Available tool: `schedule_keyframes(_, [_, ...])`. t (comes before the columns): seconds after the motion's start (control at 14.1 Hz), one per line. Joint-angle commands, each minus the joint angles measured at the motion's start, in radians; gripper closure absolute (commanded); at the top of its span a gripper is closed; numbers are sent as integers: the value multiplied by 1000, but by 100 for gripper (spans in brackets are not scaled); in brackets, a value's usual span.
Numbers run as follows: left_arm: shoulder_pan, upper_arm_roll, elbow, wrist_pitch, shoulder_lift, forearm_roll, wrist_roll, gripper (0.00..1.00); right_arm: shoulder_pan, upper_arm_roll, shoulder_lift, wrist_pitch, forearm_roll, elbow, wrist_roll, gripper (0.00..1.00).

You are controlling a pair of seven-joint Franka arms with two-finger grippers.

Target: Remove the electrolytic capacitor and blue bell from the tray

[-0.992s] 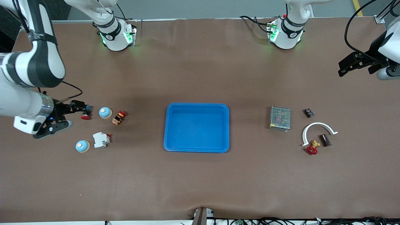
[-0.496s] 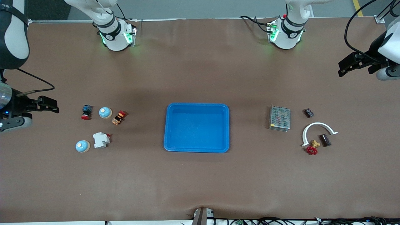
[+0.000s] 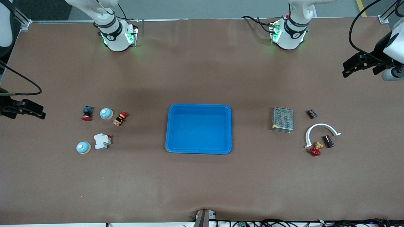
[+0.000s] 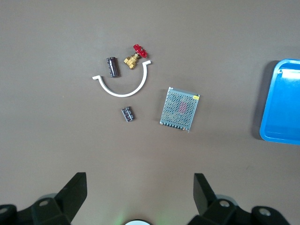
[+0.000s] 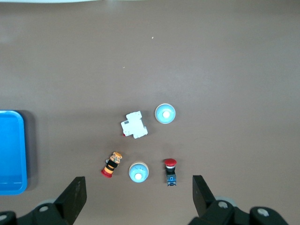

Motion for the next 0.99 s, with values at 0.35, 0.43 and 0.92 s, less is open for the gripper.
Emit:
schedule_keyframes(0.35, [8, 0, 15, -12, -5, -21, 23, 0, -39, 14, -154, 46, 33, -188, 17, 0])
schedule_keyframes(0.43, [8, -2, 15, -12, -5, -21, 23, 0, -37, 14, -223, 105, 33, -293, 17, 0])
schedule_keyframes(0.92, [6, -5, 12, -13, -5, -21, 25, 0, -30, 19, -334, 209, 55, -467, 34, 0])
